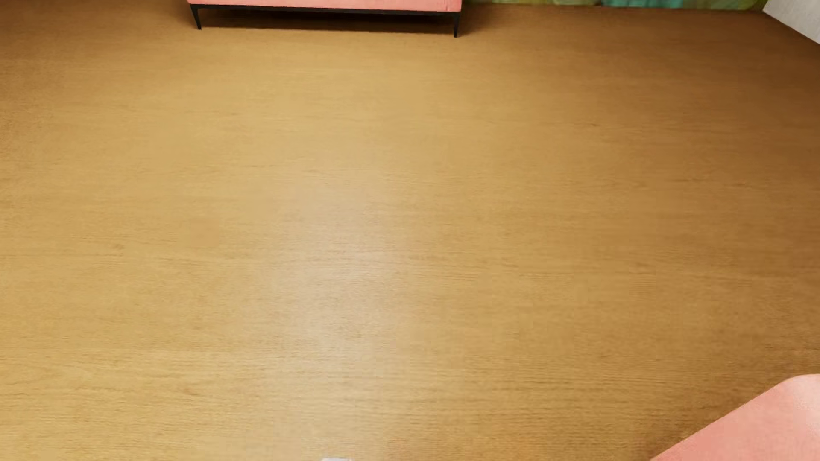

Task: Walk around the sofa

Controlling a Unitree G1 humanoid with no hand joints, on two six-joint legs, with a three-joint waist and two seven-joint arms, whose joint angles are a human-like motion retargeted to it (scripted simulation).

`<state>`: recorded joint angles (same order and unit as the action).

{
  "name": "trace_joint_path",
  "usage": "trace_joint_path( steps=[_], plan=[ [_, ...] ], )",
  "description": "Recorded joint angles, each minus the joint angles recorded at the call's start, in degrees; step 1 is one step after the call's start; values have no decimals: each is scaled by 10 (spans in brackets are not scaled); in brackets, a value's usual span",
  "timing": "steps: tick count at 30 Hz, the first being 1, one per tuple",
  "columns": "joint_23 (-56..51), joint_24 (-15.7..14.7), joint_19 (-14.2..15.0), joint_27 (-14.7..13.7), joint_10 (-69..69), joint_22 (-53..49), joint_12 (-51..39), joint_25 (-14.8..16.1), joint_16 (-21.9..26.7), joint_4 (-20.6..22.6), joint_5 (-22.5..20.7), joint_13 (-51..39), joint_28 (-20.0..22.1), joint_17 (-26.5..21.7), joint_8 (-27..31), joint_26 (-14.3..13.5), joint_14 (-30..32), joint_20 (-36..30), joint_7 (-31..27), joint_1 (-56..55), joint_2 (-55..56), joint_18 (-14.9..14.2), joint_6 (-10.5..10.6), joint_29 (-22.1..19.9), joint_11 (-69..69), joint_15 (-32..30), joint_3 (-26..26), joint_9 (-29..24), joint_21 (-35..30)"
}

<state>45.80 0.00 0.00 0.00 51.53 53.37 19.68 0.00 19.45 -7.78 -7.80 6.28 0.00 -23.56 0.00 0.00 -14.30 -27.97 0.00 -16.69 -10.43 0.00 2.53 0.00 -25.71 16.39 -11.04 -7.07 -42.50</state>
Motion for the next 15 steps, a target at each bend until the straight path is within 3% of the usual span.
trace_joint_path(
  steps=[2, 3, 4, 5, 6, 7, 8, 9, 10, 12, 13, 14, 15],
  plan=[
    [-15, 0, 0, 0, -182, 17, 3, 0, 4, -4, 6, -35, 0, -8, 0, 0, 101, -13, 0, -30, -56, 0, -3, 0, 16, 70, -24, 18, 49],
    [-17, 0, 0, 0, -419, 25, 4, 0, 5, -5, 5, -47, 0, -8, 0, 0, 154, -10, 0, -53, -74, 0, -8, 0, 15, 78, -23, 27, 74],
    [-32, 0, 0, 0, -226, 24, 3, 0, 8, -5, 17, -53, 0, -17, 0, 0, 108, -20, 0, -77, -90, 0, -12, 0, 3, 63, -39, 27, 78],
    [-47, 0, 0, 0, -173, 32, -1, 0, 10, 11, 35, -41, 0, -17, 0, 0, 114, -30, 0, -87, -115, 0, -21, 0, -22, 29, -55, 20, 110],
    [-38, 0, 0, 0, -122, 43, -1, 0, 9, 24, 51, -29, 0, -7, 0, 0, 143, -33, 0, -99, -108, 0, -32, 0, -81, -44, -66, 30, 125],
    [-20, 0, 0, 0, -76, 57, -3, 0, 8, 52, 77, -11, 0, 12, 0, 0, 123, -31, 0, -81, -86, 0, -51, 0, -184, -161, -68, 26, 131],
    [-11, 0, 0, 0, -68, 62, -11, 0, 4, 72, 74, 5, 0, 18, 0, 0, 92, -21, 0, -60, -19, 0, -49, 0, -332, -254, -55, 26, 123],
    [1, 0, 0, 0, -74, 49, -13, 0, 0, 95, 85, 12, 0, 26, 0, 0, 63, -5, 0, -19, 50, 0, -52, 0, -480, -255, -42, 14, 106],
    [11, 0, 0, 0, -95, 31, -22, 0, 1, 89, 82, 13, 0, 26, 0, 0, 50, -10, 0, 35, 117, 0, -44, 0, -561, -220, -20, 4, 66],
    [-7, 0, 0, 0, -141, -18, -39, 0, 2, 74, 62, 54, 0, 24, 0, 0, 36, -13, 0, 121, 228, 0, -11, 0, -506, -232, 55, -3, 52],
    [44, 0, 0, 0, -161, -40, -50, 0, 9, 61, 54, 58, 0, 33, 0, 0, 28, -15, 0, 169, 257, 0, -5, 0, -388, -282, 83, -8, 23],
    [59, 0, 0, 0, -185, -65, -56, 0, 11, 62, 54, 75, 0, 39, 0, 0, 17, 0, 0, 202, 290, 0, -1, 0, -254, -307, 110, 0, 45],
    [74, 0, 0, 0, -208, -87, -60, 0, 15, 60, 48, 89, 0, 39, 0, 0, -1, 10, 0, 249, 297, 0, 1, 0, -114, -248, 126, 5, 48]
  ],
)
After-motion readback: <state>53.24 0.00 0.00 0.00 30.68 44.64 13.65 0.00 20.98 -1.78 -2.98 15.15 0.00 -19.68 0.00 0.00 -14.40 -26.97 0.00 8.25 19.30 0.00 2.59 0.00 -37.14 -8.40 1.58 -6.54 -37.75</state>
